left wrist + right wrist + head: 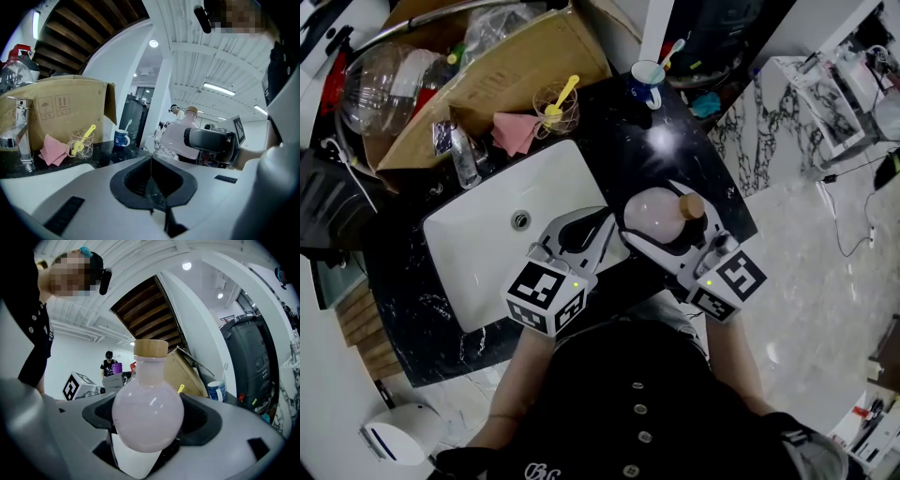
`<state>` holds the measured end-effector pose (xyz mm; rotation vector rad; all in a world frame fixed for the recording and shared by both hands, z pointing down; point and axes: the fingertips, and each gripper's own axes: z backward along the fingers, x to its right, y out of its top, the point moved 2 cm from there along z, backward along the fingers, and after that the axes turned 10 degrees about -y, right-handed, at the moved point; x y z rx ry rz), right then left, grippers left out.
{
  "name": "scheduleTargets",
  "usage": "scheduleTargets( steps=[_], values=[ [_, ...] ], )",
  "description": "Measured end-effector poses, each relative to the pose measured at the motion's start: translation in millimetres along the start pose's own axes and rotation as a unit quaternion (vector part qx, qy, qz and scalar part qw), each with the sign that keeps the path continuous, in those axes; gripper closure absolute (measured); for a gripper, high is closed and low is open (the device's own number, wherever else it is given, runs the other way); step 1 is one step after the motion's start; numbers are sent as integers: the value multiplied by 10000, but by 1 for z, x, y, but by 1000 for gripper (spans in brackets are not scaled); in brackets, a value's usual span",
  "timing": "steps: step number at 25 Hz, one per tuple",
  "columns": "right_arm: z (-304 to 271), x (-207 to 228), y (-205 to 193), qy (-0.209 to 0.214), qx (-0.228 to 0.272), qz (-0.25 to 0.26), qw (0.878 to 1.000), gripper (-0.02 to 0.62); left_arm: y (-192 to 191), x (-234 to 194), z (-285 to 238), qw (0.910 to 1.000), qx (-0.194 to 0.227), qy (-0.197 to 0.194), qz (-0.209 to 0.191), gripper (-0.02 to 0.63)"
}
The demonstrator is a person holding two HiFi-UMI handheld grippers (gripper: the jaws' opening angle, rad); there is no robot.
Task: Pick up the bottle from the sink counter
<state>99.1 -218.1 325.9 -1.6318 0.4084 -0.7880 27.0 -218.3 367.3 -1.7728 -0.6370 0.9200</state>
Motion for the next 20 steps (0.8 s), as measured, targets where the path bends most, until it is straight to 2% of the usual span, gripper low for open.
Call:
scheduleTargets(
  steps=[5,10,20],
  values=[
    [1,6,-7,-65,-135,97,9998,196,-1,-1,0,10000,-17,4,4,584],
    [-2,1,0,89,8,-54,9999,196,-3,-1,-1,10000,-33,5,3,584],
    [-3,5,-2,40,-66,-62,10000,196,-2,-1,-5,10000,-30,10,23,584]
  ],
)
